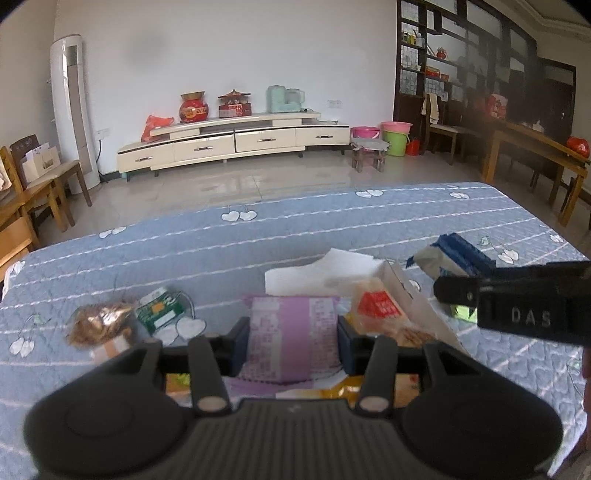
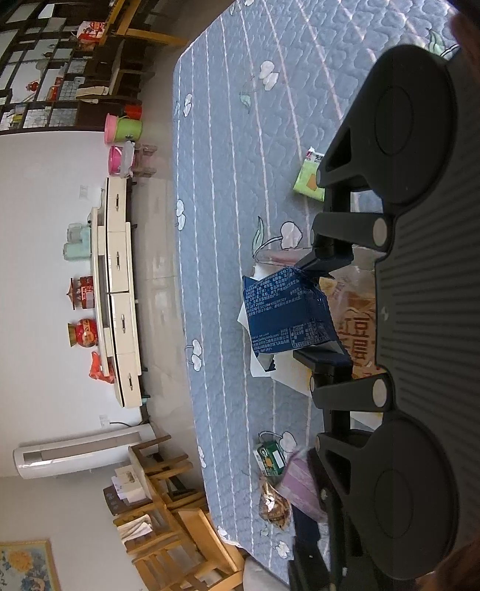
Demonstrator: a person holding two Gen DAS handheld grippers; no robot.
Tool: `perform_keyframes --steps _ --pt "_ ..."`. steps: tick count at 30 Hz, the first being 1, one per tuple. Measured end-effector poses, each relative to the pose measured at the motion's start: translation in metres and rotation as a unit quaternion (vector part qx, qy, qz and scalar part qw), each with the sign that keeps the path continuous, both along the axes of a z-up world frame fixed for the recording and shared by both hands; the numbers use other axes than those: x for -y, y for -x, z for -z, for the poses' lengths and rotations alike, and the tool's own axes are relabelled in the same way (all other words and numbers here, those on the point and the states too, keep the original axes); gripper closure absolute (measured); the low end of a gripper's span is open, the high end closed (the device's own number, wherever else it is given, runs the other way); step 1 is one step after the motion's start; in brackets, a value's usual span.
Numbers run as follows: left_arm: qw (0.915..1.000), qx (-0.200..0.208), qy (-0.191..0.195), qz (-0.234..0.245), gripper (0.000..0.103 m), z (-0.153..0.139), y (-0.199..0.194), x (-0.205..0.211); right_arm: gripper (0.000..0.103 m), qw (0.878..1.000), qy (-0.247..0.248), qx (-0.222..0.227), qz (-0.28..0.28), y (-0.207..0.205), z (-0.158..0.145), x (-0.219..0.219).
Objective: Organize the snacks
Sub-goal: 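Lower both packs onto the white paper and open both grippers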
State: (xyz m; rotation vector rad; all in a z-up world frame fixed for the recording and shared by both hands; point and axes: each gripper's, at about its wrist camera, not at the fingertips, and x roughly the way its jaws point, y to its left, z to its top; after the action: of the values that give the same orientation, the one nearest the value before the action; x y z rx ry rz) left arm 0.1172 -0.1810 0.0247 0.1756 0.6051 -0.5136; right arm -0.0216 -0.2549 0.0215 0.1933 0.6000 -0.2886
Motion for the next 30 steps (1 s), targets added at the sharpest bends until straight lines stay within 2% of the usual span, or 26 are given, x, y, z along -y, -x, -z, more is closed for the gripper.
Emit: perform_keyframes --steps 7,13,17,19,20,21,22,24,30 --pt "1.0 -0.007 -0.002 0.006 0.057 0.004 -0.027 0.014 0.051 1.0 0.003 -0.009 -0.001 -0.018 0.002 0.009" --pt "0.9992 -0.037 0.013 0.01 0.057 0.015 -0.055 0.023 0.051 1.0 0.002 -0.021 -0.001 -0.032 0.007 0.018" --pt "0.9959 -0.073 0.047 0.025 0.055 0.022 -0.074 0.029 0.05 1.0 -0.002 -0.021 0.0 -0.043 0.01 0.021" --pt "0.994 -0.085 0.061 0.031 0.055 0.024 -0.079 0.032 0.043 1.0 -0.005 -0.017 0.007 -0.045 0.011 0.022" --pt "0.9945 -0.078 0.063 0.03 0.049 0.025 -0.08 0.033 0.032 1.0 -0.004 -0.014 0.014 -0.045 0.01 0.022" --pt "0.9946 -0.077 0.063 0.029 0.045 0.025 -0.08 0.033 0.03 1.0 -0.003 -0.012 0.018 -0.044 0.009 0.022" --pt "0.9941 -0.081 0.066 0.028 0.041 0.026 -0.08 0.032 0.029 1.0 -0.003 -0.011 0.02 -0.042 0.008 0.021" --pt "0.9938 -0.08 0.073 0.027 0.041 0.025 -0.079 0.029 0.028 1.0 0.0 -0.009 0.021 -0.037 0.005 0.019" --pt "0.9974 -0.051 0.05 0.002 0.034 0.014 -0.067 0.014 0.027 1.0 0.021 0.004 0.018 -0.023 -0.009 0.005"
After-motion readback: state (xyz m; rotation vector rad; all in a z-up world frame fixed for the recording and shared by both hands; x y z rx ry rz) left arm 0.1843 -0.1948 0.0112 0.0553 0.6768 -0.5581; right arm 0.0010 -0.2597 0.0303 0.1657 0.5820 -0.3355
